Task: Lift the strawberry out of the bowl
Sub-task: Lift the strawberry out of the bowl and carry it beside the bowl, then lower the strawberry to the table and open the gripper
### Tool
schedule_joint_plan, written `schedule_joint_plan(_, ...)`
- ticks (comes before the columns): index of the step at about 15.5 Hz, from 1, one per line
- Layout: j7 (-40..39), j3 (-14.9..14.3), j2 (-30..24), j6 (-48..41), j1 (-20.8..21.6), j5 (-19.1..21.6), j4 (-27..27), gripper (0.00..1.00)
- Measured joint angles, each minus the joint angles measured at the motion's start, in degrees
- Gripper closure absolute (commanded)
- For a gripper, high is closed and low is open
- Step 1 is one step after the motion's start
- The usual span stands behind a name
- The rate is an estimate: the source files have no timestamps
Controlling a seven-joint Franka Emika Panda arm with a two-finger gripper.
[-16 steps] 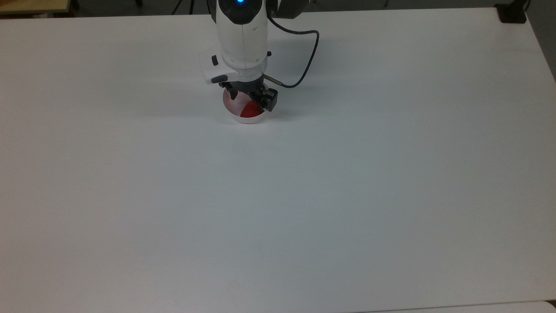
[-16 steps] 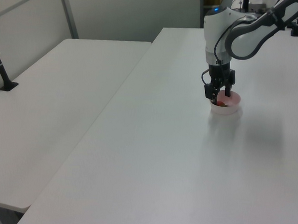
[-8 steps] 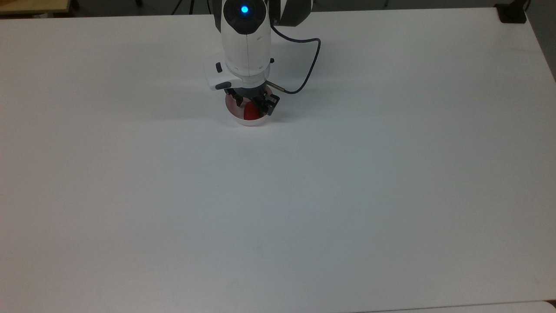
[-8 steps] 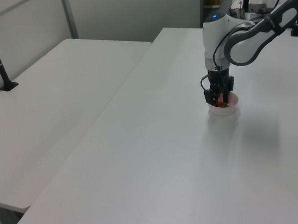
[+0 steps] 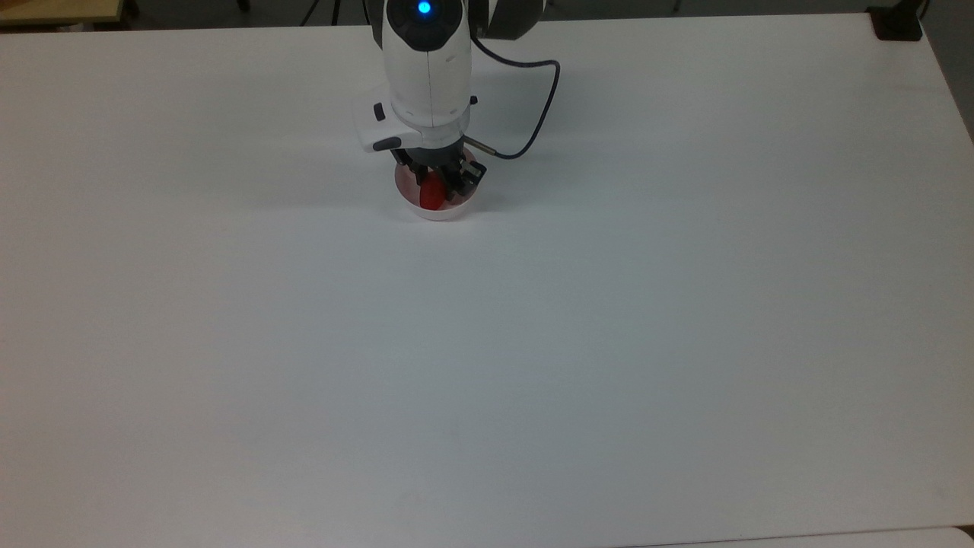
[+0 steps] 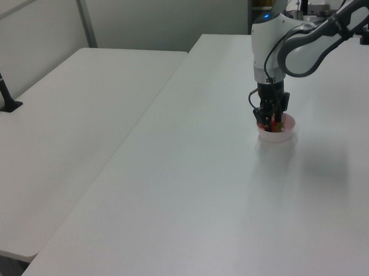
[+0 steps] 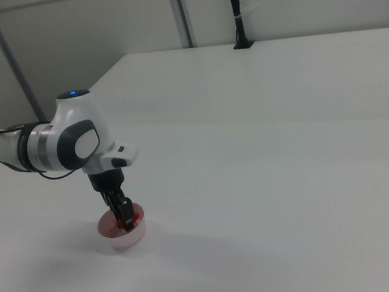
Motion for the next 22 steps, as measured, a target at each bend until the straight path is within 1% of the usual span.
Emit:
schedule_joint_plan(3,-3.5,0.0,-2.5,-5.3,-0.3,0.0,1.7,0.58)
schedule_joint_plan(6,-6.4,-0.1,-3.6,-8.4,-1.1,0.0,5.7,0.57)
schedule_joint_plan(8,-10.2,-0.1,-3.6,-9.5,-2.5,0.0,8.8,0.57)
schedule_joint_plan(10,-16.0,-0.2,-2.7,-9.8,-4.7,0.0,11.6,0.57)
schedule_joint_plan(13,-24.4,-0.2,2.5,-9.8,-8.4,0.0,16.8,0.57)
schedule_joint_plan(15,-29.4,-0.3,7.7,-9.8,-9.8,-0.2,20.6,0.57)
schedule_joint_plan(16,-31.3,-0.3,10.1,-9.6,-10.3,-0.6,22.2,0.54)
schedule_joint_plan(17,-32.8,-0.3,12.3,-8.4,-10.6,-1.2,23.5,0.5)
schedule_joint_plan(19,-34.0,-0.3,15.2,-3.9,-10.9,-1.9,24.9,0.48)
schedule_joint_plan(20,-34.2,-0.3,16.0,-2.3,-11.1,-2.1,25.3,0.48)
schedule_joint_plan(22,-34.5,-0.3,17.1,-0.6,-11.2,-2.7,25.6,0.42)
